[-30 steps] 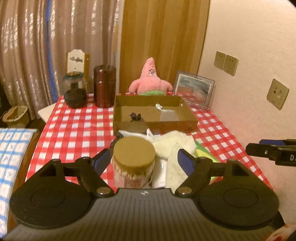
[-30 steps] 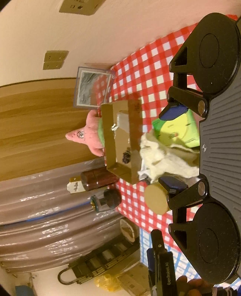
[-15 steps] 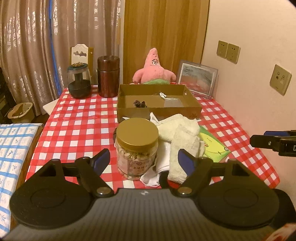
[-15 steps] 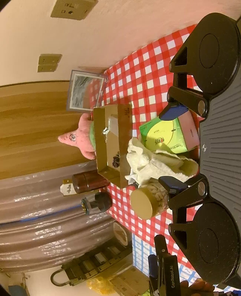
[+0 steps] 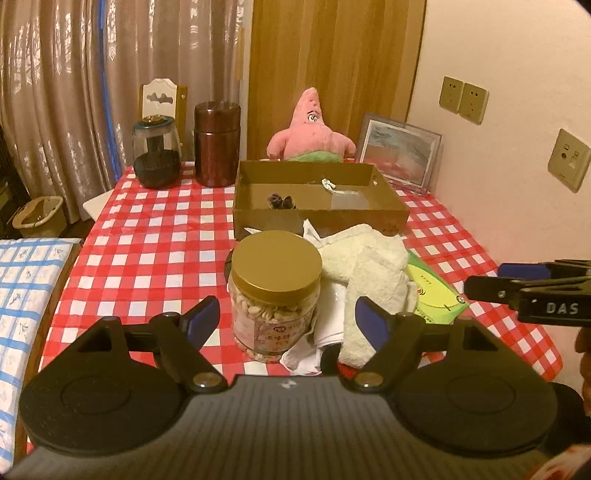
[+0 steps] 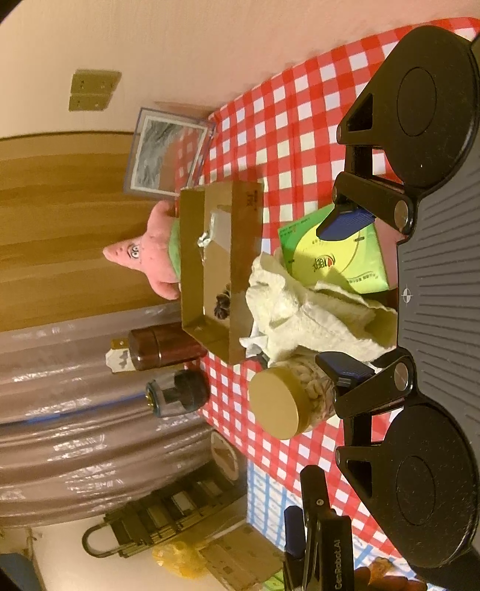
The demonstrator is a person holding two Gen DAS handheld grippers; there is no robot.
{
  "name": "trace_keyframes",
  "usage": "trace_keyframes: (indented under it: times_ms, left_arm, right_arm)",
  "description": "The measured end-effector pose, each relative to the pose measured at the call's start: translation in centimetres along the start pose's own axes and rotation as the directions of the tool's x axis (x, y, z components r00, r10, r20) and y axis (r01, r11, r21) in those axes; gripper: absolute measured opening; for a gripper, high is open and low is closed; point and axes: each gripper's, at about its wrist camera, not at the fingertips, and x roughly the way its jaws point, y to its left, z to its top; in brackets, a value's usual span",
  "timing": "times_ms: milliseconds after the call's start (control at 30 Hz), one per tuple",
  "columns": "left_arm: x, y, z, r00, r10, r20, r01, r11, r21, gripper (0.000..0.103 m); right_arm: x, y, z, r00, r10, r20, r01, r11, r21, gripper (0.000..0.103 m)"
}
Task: Organize soft objects
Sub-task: 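Grasp the cream towel with the right tool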
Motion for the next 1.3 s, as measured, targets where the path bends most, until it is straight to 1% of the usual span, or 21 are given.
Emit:
trace_keyframes:
  times_ms: [200, 367, 767, 1067, 1100, 1133, 1167, 1200, 1233, 1267, 1300]
  left_arm:
    - [1.4, 0.5, -0.1, 1.0, -0.001, -0.026, 0.001, 1.0, -0.014, 0.078]
    - [2.4, 0.6, 0.0, 0.999, -0.001, -0.032, 0.0, 1.0, -0.014, 0.078]
    - [4.2, 0.8, 0.7, 0.999, -0.01, -0.03, 0.01, 1.0, -0.024, 0.078]
    - [5.3, 1.2, 0.7, 0.999, -0.012, -0.039, 0.011, 0.999, -0.038, 0.078]
    - [5.4, 1.2, 0.6, 0.999, -0.011, -0.043, 0.01, 0.999, -0.039, 0.078]
    - [5.5, 1.2, 0.6, 0.999, -0.01, -0.045, 0.008, 0.999, -0.04, 0.078]
    - [5.6, 1.3, 0.5, 0.999, -0.009, -0.048, 0.007, 0.999, -0.042, 0.078]
    - [5.7, 1.3, 0.4, 0.999, -0.01, -0.051, 0.007, 0.999, -0.044, 0.078]
    - [5.7, 1.3, 0.4, 0.999, -0.01, -0.053, 0.008, 0.999, -0.045, 0.078]
    - [5.7, 1.4, 0.4, 0.998, -0.011, -0.054, 0.009, 0.999, -0.047, 0.078]
    - [5.7, 1.3, 0.3, 0.998, -0.013, -0.054, 0.01, 0.999, -0.048, 0.078]
  right_arm:
    - [3.1, 0.1, 0.1, 1.0, 0.018, -0.025, -0.02, 0.999, -0.043, 0.066]
    - [5.8, -0.1, 0.3, 0.998, 0.031, -0.052, -0.034, 0.997, -0.063, 0.066]
    - [11.2, -0.7, 0.8, 0.995, 0.044, -0.091, -0.048, 0.998, -0.037, 0.066]
    - [13.8, -0.8, 1.5, 0.993, 0.063, -0.103, -0.065, 0.998, -0.01, 0.065]
    - [13.9, -0.8, 1.6, 0.993, 0.064, -0.101, -0.065, 0.998, -0.008, 0.061]
    - [14.0, -0.8, 1.6, 0.993, 0.067, -0.099, -0.068, 0.998, -0.007, 0.046]
    - [14.0, -0.8, 1.7, 0.993, 0.068, -0.099, -0.069, 0.998, -0.006, 0.035]
    - [14.0, -0.8, 1.7, 0.993, 0.065, -0.101, -0.066, 0.998, -0.005, 0.032]
    - [13.9, -0.7, 1.6, 0.993, 0.062, -0.101, -0.063, 0.998, -0.005, 0.024]
    - [13.7, -0.8, 1.6, 0.993, 0.064, -0.098, -0.064, 0.998, -0.002, 0.02]
    - [13.4, -0.8, 1.6, 0.994, 0.067, -0.089, -0.067, 0.998, 0.003, 0.019]
